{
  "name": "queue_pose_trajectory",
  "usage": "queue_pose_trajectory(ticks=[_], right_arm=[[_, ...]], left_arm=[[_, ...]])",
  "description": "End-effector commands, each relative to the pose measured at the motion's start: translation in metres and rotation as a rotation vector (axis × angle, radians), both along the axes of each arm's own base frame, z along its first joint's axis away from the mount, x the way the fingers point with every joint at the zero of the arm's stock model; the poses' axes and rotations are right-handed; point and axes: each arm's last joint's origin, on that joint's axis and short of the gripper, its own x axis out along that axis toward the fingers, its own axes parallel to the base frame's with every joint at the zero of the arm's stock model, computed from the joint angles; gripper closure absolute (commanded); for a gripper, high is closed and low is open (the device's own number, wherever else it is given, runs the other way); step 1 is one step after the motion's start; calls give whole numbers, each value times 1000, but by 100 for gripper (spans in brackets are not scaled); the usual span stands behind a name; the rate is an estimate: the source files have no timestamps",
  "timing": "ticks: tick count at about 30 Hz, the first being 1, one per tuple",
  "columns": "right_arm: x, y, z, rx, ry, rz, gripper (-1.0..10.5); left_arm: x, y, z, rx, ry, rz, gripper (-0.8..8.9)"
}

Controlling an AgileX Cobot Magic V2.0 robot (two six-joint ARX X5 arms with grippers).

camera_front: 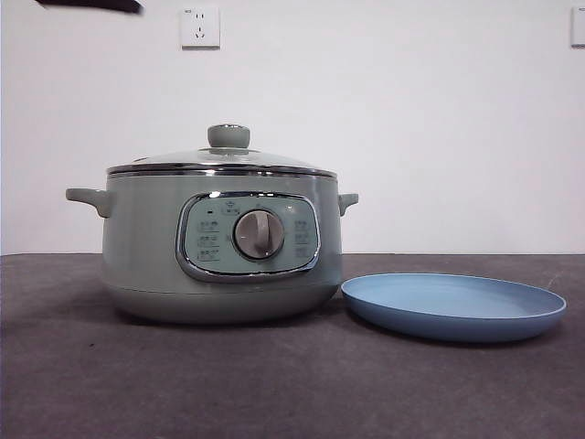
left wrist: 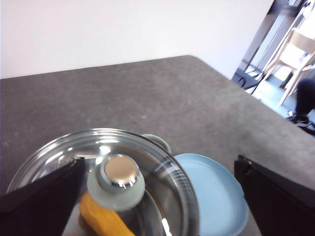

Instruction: Take the corn out from the steamer,put the corn on the plate,close the lid

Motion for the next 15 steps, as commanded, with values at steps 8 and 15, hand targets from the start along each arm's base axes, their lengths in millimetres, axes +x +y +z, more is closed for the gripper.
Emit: queue_pose_trajectory(ticks=[8,15], right_arm=[[0,0,1,-1,-9,4,407],[0,0,1,-1,-9,4,407]], left_arm=[[62,-41,-44,120,11,57,251],[77,-62,-70,190,20,124,251]])
